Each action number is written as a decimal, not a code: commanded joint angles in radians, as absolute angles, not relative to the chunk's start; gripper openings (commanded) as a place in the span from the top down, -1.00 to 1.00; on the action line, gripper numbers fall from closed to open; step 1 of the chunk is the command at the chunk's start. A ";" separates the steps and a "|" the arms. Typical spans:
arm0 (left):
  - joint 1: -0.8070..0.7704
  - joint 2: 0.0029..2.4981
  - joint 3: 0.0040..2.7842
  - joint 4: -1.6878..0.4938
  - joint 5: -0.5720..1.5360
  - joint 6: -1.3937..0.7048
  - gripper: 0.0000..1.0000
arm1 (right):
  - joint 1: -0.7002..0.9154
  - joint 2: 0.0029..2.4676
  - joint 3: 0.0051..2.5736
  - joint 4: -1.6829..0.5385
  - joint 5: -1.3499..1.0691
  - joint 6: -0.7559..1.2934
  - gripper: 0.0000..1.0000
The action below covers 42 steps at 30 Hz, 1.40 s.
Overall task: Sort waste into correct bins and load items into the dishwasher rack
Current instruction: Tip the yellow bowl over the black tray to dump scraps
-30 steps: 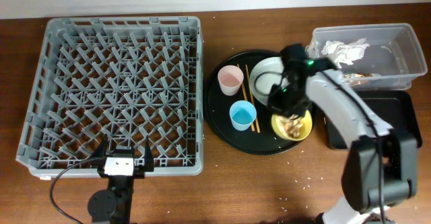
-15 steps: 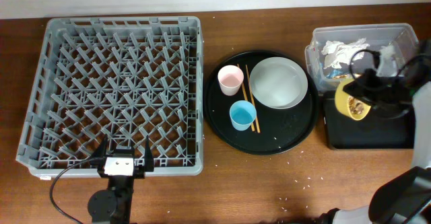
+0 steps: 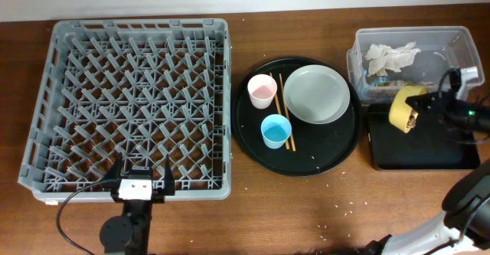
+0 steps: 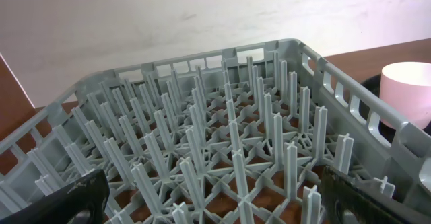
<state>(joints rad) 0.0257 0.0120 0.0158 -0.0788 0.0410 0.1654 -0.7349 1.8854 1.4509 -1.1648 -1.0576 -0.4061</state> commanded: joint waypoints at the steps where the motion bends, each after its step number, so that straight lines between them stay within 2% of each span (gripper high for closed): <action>1: 0.031 0.006 0.009 -0.079 0.038 0.181 -0.99 | -0.785 1.905 1.445 -1.219 -1.215 -0.546 0.92; 23: 0.031 0.006 0.009 -0.079 0.038 0.181 -0.99 | -0.961 1.909 1.361 -1.340 -1.312 -0.553 0.92; 33: 0.031 0.006 0.009 -0.079 0.038 0.181 -0.99 | -0.961 1.908 1.333 -1.347 -1.552 -0.680 0.92; 42: 0.031 0.006 0.009 -0.079 0.038 0.181 -0.99 | -0.963 1.908 1.333 -1.358 -1.552 -0.455 0.92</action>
